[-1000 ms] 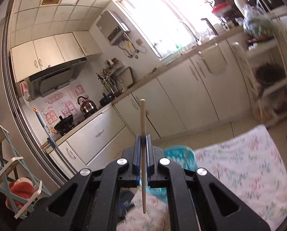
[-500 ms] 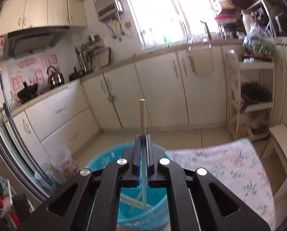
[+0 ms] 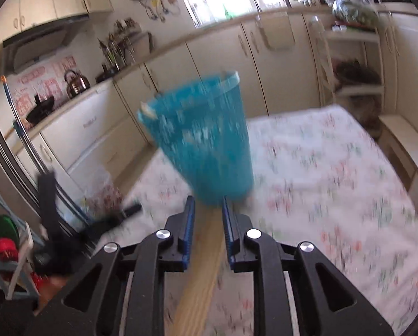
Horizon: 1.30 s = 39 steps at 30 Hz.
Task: Organize utensils
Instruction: 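Lift the held stick over the teal basket and release it with the right gripper, then grasp a stick with the right gripper while the left gripper grasps another stick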
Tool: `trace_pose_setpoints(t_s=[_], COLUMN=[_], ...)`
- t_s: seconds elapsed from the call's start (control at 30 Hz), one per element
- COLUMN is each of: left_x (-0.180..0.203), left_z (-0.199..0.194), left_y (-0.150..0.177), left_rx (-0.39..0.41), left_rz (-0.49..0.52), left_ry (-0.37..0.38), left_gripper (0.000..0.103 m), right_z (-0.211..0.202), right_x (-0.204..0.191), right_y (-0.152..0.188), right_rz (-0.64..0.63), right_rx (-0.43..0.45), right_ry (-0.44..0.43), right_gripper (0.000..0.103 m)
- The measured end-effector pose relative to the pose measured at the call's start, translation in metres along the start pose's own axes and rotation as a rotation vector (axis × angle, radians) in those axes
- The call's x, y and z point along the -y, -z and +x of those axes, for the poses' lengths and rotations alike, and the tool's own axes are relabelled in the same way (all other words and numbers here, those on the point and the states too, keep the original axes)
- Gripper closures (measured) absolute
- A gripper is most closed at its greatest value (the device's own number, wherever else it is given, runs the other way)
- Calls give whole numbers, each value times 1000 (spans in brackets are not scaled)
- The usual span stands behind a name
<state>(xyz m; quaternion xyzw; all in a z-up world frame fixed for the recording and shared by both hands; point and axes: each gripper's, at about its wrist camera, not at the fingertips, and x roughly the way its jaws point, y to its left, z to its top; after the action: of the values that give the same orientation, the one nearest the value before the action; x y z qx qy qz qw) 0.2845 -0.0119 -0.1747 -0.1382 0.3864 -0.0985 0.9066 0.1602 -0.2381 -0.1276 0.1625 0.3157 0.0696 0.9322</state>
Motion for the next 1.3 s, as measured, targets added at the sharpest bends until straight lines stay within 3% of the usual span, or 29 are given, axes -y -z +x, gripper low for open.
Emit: trace_pose_setpoints(t_s=[0.13,0.33,0.83,1.0,1.3], left_x=[12,13,50,63,92], left_z=[-10,-17,2,19,46], left_y=[16,23,31,25,24], left_rx=[-26,-62,-159,-184,-217], left_rz=[48,66,171,204,327], left_ry=[5,-18,16,-12,-107], left_gripper=[24,24,24,25,25], right_z=[11,36,68,60,38], right_x=[4,10,3,6,42], right_y=[23,31,21,25,33], right_rz=[9,0,-35,-96,20], right_rx=[-109,-207,-259,-260,-247], right_ry=[48,81,93,83,-5], right_gripper=[82,84,89,92,96])
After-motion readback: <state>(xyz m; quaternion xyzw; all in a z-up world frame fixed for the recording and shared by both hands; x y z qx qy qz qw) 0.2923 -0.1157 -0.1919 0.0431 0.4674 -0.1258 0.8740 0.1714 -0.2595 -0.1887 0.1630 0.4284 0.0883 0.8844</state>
